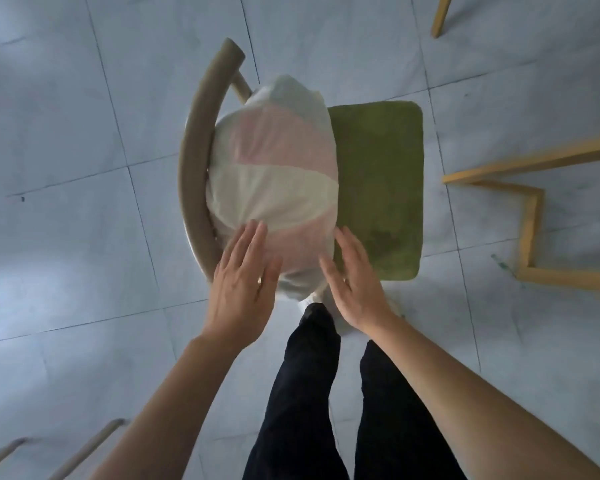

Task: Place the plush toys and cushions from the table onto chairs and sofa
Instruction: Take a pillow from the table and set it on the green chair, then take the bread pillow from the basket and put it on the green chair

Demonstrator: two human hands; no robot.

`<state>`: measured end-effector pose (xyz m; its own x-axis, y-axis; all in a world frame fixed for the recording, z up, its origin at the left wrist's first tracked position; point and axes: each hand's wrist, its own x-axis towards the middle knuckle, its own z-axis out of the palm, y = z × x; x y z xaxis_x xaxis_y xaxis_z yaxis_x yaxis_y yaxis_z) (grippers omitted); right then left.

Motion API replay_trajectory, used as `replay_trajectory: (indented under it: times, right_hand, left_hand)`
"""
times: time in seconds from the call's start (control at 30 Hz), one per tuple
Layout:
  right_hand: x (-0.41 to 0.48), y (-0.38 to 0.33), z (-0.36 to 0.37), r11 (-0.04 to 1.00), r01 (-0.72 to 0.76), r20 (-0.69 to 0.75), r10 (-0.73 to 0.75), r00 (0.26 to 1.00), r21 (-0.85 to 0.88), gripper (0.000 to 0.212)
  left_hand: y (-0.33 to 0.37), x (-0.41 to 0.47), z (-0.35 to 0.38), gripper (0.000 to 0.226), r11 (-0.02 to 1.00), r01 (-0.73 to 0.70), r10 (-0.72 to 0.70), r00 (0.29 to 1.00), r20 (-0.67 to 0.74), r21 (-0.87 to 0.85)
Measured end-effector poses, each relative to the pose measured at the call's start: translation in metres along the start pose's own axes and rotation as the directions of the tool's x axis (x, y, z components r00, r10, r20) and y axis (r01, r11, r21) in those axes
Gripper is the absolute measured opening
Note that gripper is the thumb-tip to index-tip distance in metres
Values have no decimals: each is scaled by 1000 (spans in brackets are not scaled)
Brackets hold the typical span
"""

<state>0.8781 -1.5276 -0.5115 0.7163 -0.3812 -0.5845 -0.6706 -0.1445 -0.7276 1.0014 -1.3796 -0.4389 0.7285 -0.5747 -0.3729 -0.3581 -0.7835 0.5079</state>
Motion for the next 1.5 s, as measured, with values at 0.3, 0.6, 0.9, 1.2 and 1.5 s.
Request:
replay_trajectory:
  times: [0.3,0.6,0.9,1.2,1.5]
  right_hand:
    - [-188,-76,-120,983,171,101,-176,979,61,55]
    - [-316,-139,-95,927,361,455,-366,812,101,59]
    - [-452,-172,50,753,656,725,-479,494,51,52]
    - [-677,-123,275,527,826,889,-452,72,201,50]
    - [-806,-77,455,499,843,948,-314,-43,204,56]
  left_hand:
    - [105,-241,-77,53,725,318,-564,783,-262,-611]
    - [155,-490,-62,45,394,39,-913,132,-386,-918]
    - [130,-696,11,40,343,-249,-898,-371,-238,-906]
    - [87,-957,99,39,409,-403,-688,-725,13,-819]
    - [-7,-1108,121,60,375,-417,-602,-789,124,-828]
